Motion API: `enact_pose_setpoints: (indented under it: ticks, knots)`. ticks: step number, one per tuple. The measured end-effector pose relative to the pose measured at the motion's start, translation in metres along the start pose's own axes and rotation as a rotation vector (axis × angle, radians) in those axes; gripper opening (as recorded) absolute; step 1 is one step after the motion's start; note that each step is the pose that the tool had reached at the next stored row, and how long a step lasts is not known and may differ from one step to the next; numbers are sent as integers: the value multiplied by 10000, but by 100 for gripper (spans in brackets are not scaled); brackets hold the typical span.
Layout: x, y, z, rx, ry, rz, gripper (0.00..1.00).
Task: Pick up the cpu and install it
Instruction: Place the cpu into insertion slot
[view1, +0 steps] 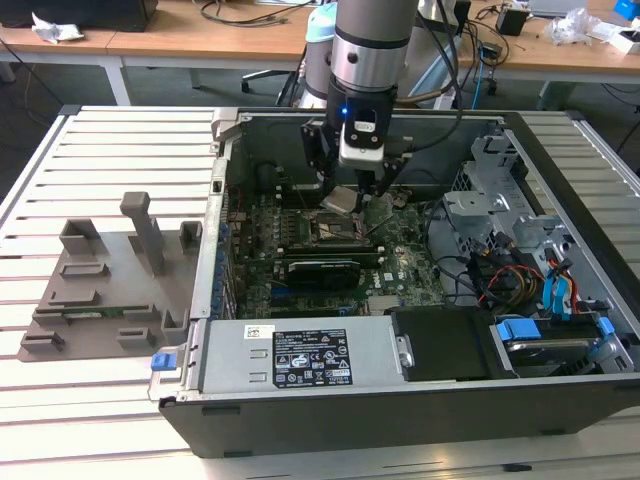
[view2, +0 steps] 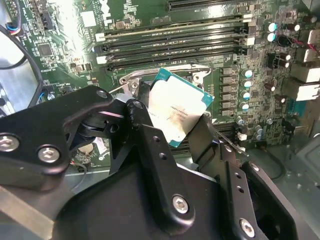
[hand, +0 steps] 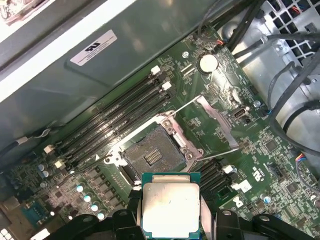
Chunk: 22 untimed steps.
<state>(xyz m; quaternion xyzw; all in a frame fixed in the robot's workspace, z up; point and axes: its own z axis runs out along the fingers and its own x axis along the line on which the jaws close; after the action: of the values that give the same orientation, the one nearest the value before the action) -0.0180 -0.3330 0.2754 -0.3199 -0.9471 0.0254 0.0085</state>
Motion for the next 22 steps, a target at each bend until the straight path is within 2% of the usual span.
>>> enact_pose_setpoints:
  ticks: [22]
  knots:
    - [0,0,5,26,80,1884,55]
